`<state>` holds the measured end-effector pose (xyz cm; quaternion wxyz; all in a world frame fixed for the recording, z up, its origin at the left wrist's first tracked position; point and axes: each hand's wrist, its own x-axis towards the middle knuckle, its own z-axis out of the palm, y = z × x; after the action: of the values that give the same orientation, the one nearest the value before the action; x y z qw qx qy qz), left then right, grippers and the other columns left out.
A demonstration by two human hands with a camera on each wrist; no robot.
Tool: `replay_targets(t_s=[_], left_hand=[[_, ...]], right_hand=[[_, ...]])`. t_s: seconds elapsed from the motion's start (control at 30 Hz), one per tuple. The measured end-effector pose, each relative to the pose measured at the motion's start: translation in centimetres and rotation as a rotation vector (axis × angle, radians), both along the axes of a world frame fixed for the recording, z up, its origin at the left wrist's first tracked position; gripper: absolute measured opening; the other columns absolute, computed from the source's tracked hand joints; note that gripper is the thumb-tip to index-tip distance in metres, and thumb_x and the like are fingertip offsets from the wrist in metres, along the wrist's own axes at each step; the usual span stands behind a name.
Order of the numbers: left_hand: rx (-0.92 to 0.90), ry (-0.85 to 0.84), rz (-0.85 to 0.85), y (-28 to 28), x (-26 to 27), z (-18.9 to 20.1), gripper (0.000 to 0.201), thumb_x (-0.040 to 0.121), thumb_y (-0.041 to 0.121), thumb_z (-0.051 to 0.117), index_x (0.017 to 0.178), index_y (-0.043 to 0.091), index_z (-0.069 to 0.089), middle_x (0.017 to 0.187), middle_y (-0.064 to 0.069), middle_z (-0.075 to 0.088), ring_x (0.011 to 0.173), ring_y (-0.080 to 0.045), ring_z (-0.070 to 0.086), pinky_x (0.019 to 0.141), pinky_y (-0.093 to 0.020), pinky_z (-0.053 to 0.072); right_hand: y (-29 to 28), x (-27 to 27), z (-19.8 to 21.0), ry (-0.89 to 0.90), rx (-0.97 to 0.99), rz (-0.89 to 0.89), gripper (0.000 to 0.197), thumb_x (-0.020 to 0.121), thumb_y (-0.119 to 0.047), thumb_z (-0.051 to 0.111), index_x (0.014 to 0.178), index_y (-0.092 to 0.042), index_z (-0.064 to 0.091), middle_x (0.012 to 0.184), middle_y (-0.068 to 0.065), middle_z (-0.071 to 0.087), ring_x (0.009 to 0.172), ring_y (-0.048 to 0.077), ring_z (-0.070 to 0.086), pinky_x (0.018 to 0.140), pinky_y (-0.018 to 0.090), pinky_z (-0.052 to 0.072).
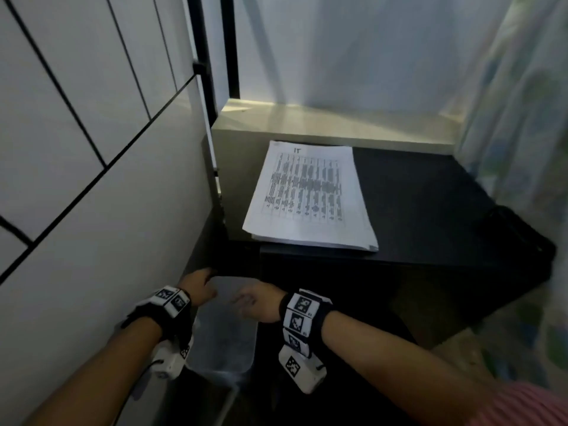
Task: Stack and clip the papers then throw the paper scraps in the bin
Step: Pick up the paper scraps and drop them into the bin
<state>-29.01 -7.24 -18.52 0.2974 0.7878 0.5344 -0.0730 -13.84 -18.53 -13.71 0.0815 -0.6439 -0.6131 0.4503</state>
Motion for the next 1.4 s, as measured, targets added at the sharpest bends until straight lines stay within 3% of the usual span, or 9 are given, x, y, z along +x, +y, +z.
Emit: replay_targets(t_s=[0.07, 0.2, 0.4, 0.63, 0.73, 0.83, 0.93, 1.17, 1.4], left_hand=[[0.051, -0.071, 0.009, -0.3, 0.6, 1.9, 0.053, 0.087, 0.011, 0.060, 0.137, 0.003, 0.043, 0.139, -0.017, 0.051, 0.127, -0.028, 0.051, 0.102, -0.028, 0.039], [0.166, -0.267, 0.069, -0.6, 2.7, 6.2, 0.043, 0.094, 0.012, 0.051, 0.136, 0.004, 0.045, 0.139, -0.015, 0.052, 0.127, -0.029, 0.050, 0.104, -0.030, 0.036], [0.104, -0.587, 0.193, -0.8, 8.3, 10.4, 0.038, 0.101, 0.020, 0.036, 0.130, 0.004, 0.053, 0.139, -0.014, 0.052, 0.129, -0.028, 0.048, 0.107, -0.034, 0.033], [0.018, -0.652, 0.354, -2.3, 11.5, 11.8, 0.035, 0.099, 0.010, 0.033, 0.107, -0.012, 0.059, 0.126, -0.029, 0.058, 0.116, -0.038, 0.055, 0.096, -0.040, 0.041], [-0.007, -0.733, 0.366, -1.2, 11.1, 10.8, 0.028, 0.095, 0.015, 0.036, 0.080, 0.003, 0.058, 0.111, -0.025, 0.064, 0.097, -0.028, 0.058, 0.091, -0.041, 0.044], [-0.028, -0.783, 0.379, -2.0, 11.3, 11.3, 0.039, 0.095, 0.032, 0.040, 0.115, 0.005, 0.061, 0.126, -0.012, 0.057, 0.119, -0.023, 0.051, 0.107, -0.036, 0.036], [0.015, -0.509, 0.182, -3.2, 12.2, 11.6, 0.053, 0.100, 0.023, 0.036, 0.148, 0.004, 0.024, 0.153, -0.011, 0.031, 0.142, -0.025, 0.031, 0.116, -0.029, 0.021], [0.150, -0.346, -0.022, -2.7, 12.5, 10.2, 0.060, 0.099, 0.014, 0.039, 0.150, 0.004, 0.008, 0.160, -0.012, 0.008, 0.148, -0.023, 0.015, 0.119, -0.028, 0.013], [0.157, -0.506, -0.082, -3.6, 12.2, 8.6, 0.065, 0.097, 0.030, 0.042, 0.151, 0.015, 0.009, 0.158, 0.007, 0.008, 0.139, -0.001, 0.010, 0.114, -0.020, 0.005]], right_hand=[[-1.4, 1.0, 1.8, 0.047, 0.020, 0.002, 0.035, 0.092, -0.003, 0.048, 0.125, -0.004, 0.059, 0.129, 0.017, 0.059, 0.120, 0.031, 0.055, 0.087, 0.014, 0.047], [-4.4, 3.9, 5.1, 0.051, 0.160, 0.038, 0.029, 0.088, -0.007, 0.054, 0.115, -0.008, 0.066, 0.116, 0.015, 0.068, 0.109, 0.027, 0.063, 0.100, 0.037, 0.049], [-7.4, 8.9, 10.0, 0.056, 0.568, -0.272, 0.020, 0.083, -0.005, 0.057, 0.095, -0.011, 0.072, 0.087, -0.004, 0.066, 0.065, -0.012, 0.056, 0.068, 0.001, 0.041], [-6.8, 16.3, 10.7, -0.165, 0.509, -0.561, 0.047, 0.086, -0.021, 0.058, 0.132, -0.017, 0.047, 0.132, 0.011, 0.047, 0.121, 0.023, 0.047, 0.099, 0.027, 0.036], [-6.9, 17.4, 9.4, -0.224, 0.342, -0.567, 0.061, 0.089, -0.030, 0.055, 0.143, -0.015, 0.032, 0.145, 0.015, 0.038, 0.133, 0.027, 0.040, 0.107, 0.030, 0.033], [-7.1, 17.4, 8.5, -0.227, 0.365, -0.547, 0.059, 0.091, -0.032, 0.053, 0.144, -0.011, 0.034, 0.150, 0.010, 0.035, 0.137, 0.022, 0.037, 0.111, 0.028, 0.029], [-7.5, 17.0, 8.4, -0.220, 0.416, -0.550, 0.054, 0.092, -0.027, 0.052, 0.140, -0.006, 0.040, 0.147, 0.009, 0.040, 0.135, 0.021, 0.039, 0.110, 0.024, 0.029], [-9.4, 17.0, 7.0, -0.422, 0.440, -0.500, 0.051, 0.092, -0.040, 0.047, 0.134, -0.012, 0.045, 0.142, 0.005, 0.045, 0.136, 0.022, 0.035, 0.117, 0.040, 0.022], [-11.4, 19.6, 5.0, -0.398, 0.578, -0.471, 0.054, 0.089, -0.048, 0.041, 0.138, -0.026, 0.041, 0.145, -0.007, 0.039, 0.144, 0.014, 0.022, 0.120, 0.037, -0.001]])
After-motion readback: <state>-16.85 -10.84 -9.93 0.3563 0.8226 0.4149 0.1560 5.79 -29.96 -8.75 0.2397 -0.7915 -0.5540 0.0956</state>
